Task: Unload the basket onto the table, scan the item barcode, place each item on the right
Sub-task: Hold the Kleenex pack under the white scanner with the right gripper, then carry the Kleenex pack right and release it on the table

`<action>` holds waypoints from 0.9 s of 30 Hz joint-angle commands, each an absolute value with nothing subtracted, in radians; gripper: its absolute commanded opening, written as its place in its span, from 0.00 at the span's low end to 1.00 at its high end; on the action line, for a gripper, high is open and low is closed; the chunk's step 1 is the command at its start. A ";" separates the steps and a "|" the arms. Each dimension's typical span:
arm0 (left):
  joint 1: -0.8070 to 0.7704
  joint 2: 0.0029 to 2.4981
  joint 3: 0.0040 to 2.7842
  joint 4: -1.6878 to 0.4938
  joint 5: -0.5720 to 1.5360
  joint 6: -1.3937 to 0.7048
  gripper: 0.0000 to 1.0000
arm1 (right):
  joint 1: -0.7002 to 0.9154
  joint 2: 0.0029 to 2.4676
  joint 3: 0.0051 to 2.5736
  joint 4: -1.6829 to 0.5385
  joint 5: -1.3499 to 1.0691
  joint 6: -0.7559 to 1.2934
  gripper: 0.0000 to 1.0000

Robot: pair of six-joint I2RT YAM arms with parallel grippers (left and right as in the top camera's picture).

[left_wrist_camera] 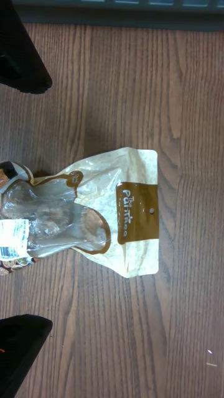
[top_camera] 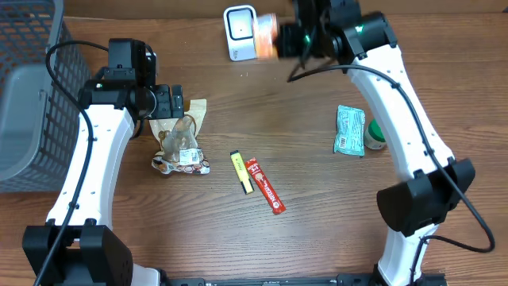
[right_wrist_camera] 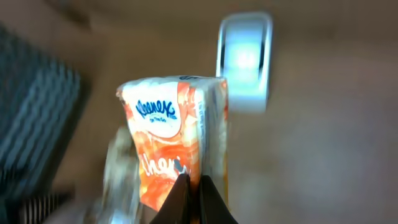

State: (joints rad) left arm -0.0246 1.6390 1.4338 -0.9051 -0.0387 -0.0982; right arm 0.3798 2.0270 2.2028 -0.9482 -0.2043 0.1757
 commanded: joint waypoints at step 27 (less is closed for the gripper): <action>-0.027 1.642 1.451 -0.904 -0.044 -0.093 1.00 | 0.546 2.481 2.244 -0.249 0.445 -0.507 0.04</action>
State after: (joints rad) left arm -0.0246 1.6386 1.4338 -0.9051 -0.0387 -0.0982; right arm 0.5495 2.4741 2.2333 -0.2775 0.4263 -0.4770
